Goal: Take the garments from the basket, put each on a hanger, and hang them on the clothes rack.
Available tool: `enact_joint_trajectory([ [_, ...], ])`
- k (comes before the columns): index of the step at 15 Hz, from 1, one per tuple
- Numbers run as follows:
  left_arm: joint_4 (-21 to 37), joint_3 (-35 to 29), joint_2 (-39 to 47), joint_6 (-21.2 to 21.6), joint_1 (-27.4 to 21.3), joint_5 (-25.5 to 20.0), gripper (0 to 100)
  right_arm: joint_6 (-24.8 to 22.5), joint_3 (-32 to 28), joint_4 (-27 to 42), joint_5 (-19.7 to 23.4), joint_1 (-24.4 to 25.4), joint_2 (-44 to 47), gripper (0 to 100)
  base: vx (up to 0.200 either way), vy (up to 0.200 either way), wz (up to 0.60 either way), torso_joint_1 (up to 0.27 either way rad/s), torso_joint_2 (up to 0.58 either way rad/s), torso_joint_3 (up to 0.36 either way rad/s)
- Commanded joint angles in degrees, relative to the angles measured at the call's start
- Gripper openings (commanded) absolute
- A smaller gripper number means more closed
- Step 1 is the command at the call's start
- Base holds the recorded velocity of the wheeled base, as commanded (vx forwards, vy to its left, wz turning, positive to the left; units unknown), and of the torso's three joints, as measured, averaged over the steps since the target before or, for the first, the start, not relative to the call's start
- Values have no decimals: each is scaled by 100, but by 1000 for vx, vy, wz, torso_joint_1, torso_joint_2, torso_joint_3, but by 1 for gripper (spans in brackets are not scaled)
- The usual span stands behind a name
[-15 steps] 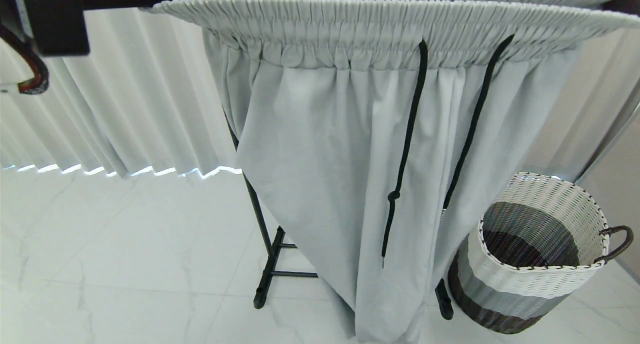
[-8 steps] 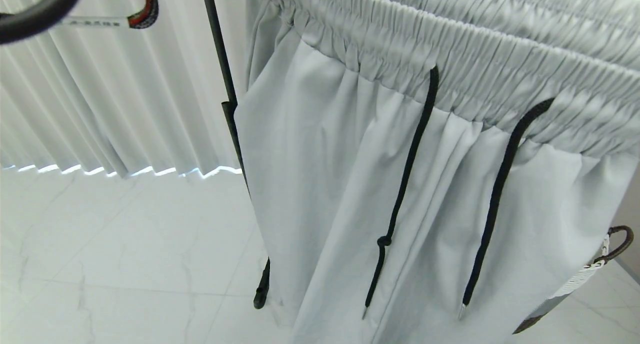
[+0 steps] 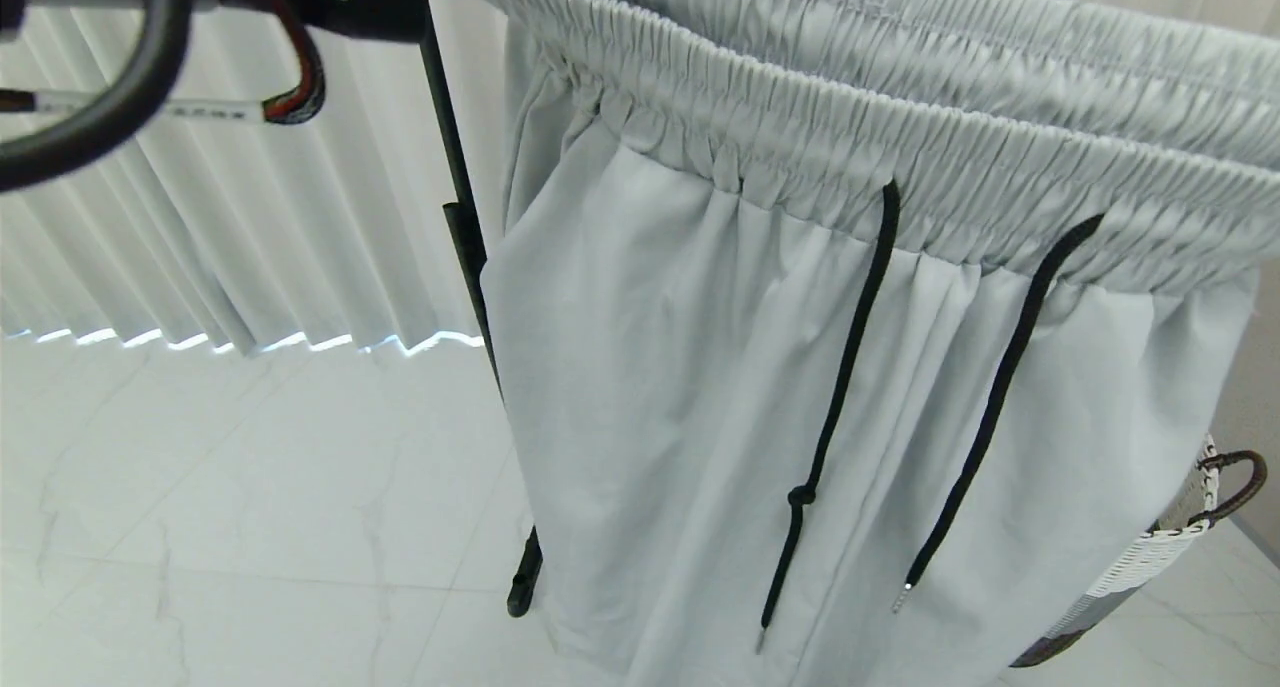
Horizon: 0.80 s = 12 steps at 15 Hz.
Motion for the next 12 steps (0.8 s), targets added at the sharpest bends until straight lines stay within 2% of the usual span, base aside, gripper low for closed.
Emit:
enact_joint_trajectory([
  [1, 502, 9, -409, -82, -136, -2, 0, -6, -20, -263, -284, -343, 191, 0, 0, 0, 0, 0, 0, 0],
  [3, 1399, 9, -814, -293, -382, -11, 0, -6, -11, -1019, -337, -765, 445, 0, 0, 0, 0, 0, 0, 0],
  [5, 1918, 53, -1095, -372, -576, -11, 0, -15, -37, -1722, -319, -985, 753, 0, 0, 0, 0, 0, 0, 0],
  [6, 2058, 185, -1279, -381, -760, -11, 0, -15, -46, -2355, -293, -1038, 1052, 0, 0, 0, 0, 0, 0, 0],
  [8, 2058, 458, -1464, -381, -1094, -11, 0, -85, -143, -3067, -284, -1038, 1474, 0, 0, 0, 0, 0, 0, 0],
  [12, 2049, 572, -1534, -389, -2043, -11, 0, -182, -512, -3295, -275, -1038, 1896, 0, 0, 0, 0, 0, 0, 0],
])
